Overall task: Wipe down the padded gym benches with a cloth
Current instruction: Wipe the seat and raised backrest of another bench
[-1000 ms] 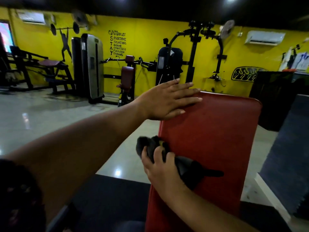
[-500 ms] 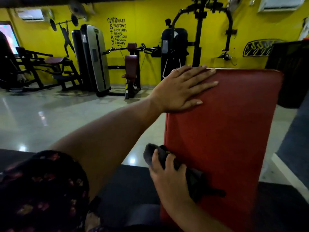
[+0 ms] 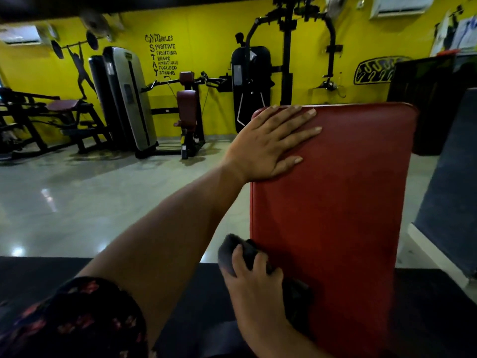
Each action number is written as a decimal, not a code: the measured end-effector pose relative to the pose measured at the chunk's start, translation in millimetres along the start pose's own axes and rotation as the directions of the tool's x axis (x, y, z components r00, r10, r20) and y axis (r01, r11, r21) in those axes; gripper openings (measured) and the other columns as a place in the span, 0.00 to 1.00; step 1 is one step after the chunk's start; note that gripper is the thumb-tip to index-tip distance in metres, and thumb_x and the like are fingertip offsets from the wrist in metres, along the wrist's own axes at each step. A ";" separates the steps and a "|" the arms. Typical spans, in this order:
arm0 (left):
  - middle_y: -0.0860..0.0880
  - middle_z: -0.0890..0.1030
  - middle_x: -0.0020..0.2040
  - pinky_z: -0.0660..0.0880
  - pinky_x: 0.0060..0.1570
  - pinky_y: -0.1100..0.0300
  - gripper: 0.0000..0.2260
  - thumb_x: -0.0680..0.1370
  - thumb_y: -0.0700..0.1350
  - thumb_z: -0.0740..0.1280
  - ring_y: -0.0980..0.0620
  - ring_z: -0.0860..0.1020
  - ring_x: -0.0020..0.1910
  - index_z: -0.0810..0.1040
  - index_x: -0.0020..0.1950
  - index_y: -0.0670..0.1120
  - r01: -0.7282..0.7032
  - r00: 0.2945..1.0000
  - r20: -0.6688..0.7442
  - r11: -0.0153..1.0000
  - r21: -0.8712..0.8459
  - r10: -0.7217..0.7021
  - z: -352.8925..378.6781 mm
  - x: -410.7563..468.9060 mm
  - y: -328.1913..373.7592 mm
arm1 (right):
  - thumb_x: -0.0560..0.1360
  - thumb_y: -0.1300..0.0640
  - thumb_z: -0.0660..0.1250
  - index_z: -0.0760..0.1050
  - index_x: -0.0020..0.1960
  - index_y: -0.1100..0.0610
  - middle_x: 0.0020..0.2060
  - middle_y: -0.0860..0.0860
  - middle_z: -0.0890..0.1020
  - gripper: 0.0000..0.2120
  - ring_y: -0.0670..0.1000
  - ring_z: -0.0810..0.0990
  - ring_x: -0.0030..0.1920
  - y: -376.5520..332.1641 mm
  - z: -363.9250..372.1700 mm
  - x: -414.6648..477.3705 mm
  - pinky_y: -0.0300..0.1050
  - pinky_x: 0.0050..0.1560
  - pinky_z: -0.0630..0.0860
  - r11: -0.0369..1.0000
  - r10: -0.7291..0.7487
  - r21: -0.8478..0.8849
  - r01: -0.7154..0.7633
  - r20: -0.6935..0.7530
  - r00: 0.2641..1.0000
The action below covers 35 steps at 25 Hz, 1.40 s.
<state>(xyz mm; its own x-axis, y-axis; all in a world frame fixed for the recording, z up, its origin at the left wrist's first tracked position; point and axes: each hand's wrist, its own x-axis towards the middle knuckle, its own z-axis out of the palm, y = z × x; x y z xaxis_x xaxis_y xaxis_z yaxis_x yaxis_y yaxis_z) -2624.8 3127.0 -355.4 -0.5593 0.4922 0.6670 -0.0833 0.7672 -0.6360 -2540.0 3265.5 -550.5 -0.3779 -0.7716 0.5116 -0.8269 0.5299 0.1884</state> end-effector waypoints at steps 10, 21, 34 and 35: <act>0.44 0.73 0.72 0.61 0.72 0.40 0.26 0.75 0.51 0.59 0.40 0.68 0.72 0.73 0.72 0.45 0.174 0.982 -0.078 0.985 -0.009 -0.174 9.0 -11.1 46.0 | 0.77 0.59 0.57 0.79 0.62 0.51 0.68 0.57 0.67 0.18 0.66 0.71 0.55 -5.5 58.3 -21.6 0.57 0.37 0.76 0.993 0.024 -0.117 -0.036 -0.099 0.995; 0.47 0.70 0.74 0.59 0.73 0.44 0.25 0.78 0.57 0.62 0.43 0.66 0.74 0.70 0.74 0.51 -0.111 0.992 -0.065 0.994 -0.023 0.109 12.6 -27.6 48.9 | 0.69 0.56 0.68 0.79 0.63 0.54 0.68 0.58 0.66 0.22 0.66 0.71 0.52 -2.5 63.2 -32.2 0.59 0.35 0.77 0.989 -0.047 -0.143 0.037 -0.069 0.997; 0.46 0.67 0.76 0.53 0.75 0.44 0.30 0.77 0.61 0.62 0.44 0.62 0.76 0.67 0.76 0.49 0.232 0.973 0.032 0.967 -0.108 -0.230 11.5 -83.5 103.3 | 0.74 0.60 0.61 0.79 0.60 0.46 0.64 0.53 0.75 0.18 0.62 0.76 0.51 -14.1 54.8 -60.7 0.55 0.38 0.75 0.999 -0.014 0.035 0.010 0.118 0.993; 0.46 0.67 0.76 0.54 0.75 0.44 0.30 0.77 0.61 0.63 0.44 0.63 0.76 0.68 0.76 0.49 0.245 0.970 0.025 0.964 -0.104 -0.244 13.4 -87.1 106.8 | 0.74 0.59 0.64 0.78 0.61 0.45 0.66 0.53 0.73 0.19 0.63 0.76 0.53 -17.5 56.0 -67.2 0.56 0.39 0.75 0.994 -0.033 0.105 0.014 0.183 0.983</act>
<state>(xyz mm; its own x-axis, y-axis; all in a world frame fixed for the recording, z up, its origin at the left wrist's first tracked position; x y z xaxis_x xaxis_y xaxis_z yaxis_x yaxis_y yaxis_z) -2596.0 3160.6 -486.6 -0.5427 0.2799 0.7919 -0.1316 0.9028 -0.4093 -2523.4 3288.4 -635.1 -0.4205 -0.8398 0.3433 -0.8710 0.4797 0.1067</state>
